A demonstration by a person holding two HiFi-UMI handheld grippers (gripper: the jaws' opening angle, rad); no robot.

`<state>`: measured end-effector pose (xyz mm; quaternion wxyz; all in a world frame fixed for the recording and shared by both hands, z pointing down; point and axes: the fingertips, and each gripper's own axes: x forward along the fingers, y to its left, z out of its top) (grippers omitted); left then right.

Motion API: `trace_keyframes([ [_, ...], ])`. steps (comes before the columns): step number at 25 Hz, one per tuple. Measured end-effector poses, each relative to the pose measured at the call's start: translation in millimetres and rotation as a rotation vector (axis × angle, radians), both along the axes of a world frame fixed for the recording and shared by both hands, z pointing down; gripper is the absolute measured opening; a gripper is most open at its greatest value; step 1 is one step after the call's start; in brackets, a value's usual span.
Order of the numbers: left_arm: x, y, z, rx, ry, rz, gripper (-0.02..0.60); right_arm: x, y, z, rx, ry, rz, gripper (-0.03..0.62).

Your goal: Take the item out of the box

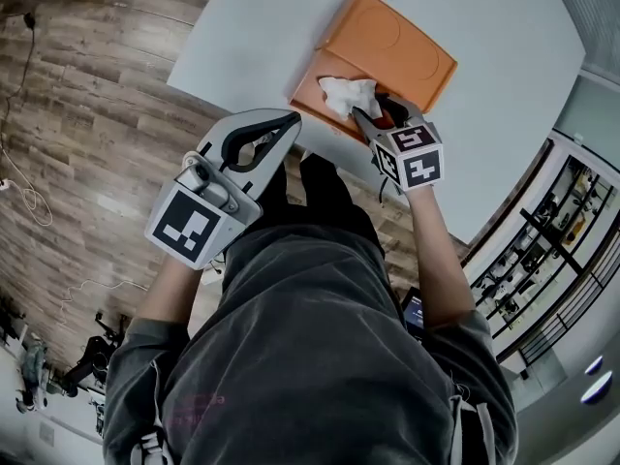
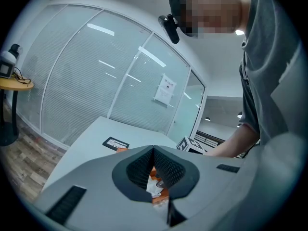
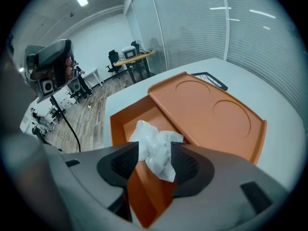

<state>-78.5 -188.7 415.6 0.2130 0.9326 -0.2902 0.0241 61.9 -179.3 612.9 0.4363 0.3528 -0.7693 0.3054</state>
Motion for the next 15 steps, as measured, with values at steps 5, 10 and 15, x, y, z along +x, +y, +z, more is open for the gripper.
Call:
trace_keyframes([
  [5,1,-1,3,-0.01,0.001,0.008,0.012,6,2,13,-0.056,0.043,0.023,0.216],
  [10,-4,-3,4,-0.017,0.004,0.01,0.012,13,5,21,-0.102,0.111,0.046,0.218],
  [15,-9,-5,11,-0.024,0.004,0.007,0.012,15,10,35,-0.152,0.146,0.052,0.218],
])
